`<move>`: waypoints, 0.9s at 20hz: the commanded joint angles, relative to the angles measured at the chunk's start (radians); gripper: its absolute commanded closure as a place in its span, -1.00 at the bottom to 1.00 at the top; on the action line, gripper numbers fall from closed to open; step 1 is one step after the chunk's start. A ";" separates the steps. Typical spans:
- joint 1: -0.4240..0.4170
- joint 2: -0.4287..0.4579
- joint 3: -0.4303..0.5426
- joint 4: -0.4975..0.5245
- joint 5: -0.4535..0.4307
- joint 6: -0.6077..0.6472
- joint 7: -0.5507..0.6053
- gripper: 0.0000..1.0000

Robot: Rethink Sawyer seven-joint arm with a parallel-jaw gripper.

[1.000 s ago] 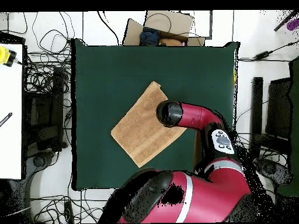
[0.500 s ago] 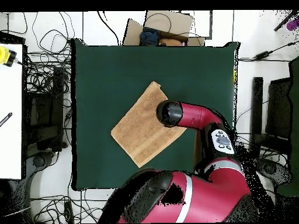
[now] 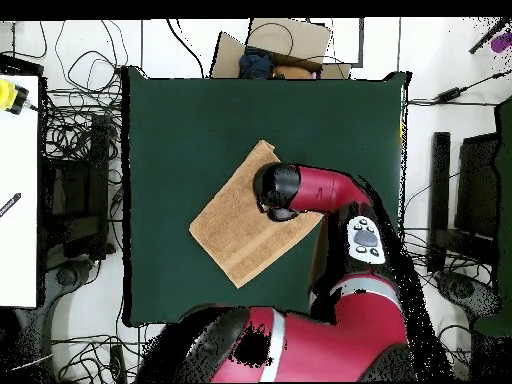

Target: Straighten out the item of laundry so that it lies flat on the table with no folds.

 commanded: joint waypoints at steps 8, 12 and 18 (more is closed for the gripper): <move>0.097 -0.045 -0.034 -0.231 0.045 0.424 0.278 -1.00; 0.067 0.033 -0.003 -0.151 0.017 0.202 0.249 -1.00; 0.020 0.112 0.021 -0.021 -0.035 -0.129 0.201 -1.00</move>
